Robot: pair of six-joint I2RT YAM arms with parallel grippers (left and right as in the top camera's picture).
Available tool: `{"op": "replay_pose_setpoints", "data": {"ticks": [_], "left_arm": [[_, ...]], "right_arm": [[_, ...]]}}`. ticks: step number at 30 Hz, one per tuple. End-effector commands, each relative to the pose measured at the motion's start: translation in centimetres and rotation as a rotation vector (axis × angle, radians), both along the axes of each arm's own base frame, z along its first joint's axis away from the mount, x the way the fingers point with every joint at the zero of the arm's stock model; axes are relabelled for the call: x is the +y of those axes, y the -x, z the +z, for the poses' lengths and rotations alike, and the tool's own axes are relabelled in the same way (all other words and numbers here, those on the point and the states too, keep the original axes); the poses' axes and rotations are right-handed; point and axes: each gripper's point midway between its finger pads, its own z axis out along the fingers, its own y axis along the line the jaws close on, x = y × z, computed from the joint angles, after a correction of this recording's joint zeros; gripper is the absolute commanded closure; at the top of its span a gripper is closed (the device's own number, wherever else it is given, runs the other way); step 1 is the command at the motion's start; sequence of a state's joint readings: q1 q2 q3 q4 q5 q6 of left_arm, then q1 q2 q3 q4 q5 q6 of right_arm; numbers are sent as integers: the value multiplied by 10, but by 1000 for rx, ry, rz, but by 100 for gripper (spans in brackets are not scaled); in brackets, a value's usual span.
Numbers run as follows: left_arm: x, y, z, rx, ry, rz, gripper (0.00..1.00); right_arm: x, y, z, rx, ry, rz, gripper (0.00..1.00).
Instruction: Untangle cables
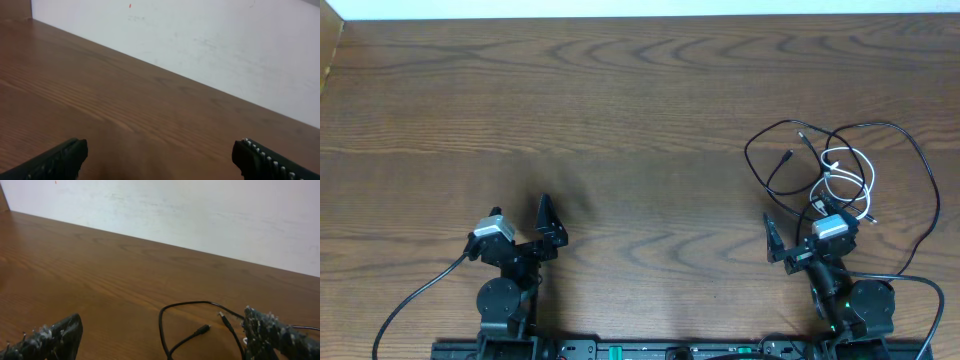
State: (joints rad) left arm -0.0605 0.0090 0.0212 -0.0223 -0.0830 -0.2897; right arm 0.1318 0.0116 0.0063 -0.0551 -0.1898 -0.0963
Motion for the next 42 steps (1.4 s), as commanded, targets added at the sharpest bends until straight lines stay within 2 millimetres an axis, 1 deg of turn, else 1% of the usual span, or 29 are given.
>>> {"op": "replay_pose_setpoints", "data": {"ticks": [1,13,20,42], "left_arm": [[8,2,-17,58,-53,37,2],[8,2,-17,58,-53,37,2],[8,2,-17,58,-53,37,2],[8,2,-17,58,-53,37,2]], "right_arm": [[-2,0,0,-6,13,-9,1],[-2,0,0,-7,13,-10,1],[-6,-1,0,-7,13,-26,1],[-6,-1,0,-7,13,-26,1]]}}
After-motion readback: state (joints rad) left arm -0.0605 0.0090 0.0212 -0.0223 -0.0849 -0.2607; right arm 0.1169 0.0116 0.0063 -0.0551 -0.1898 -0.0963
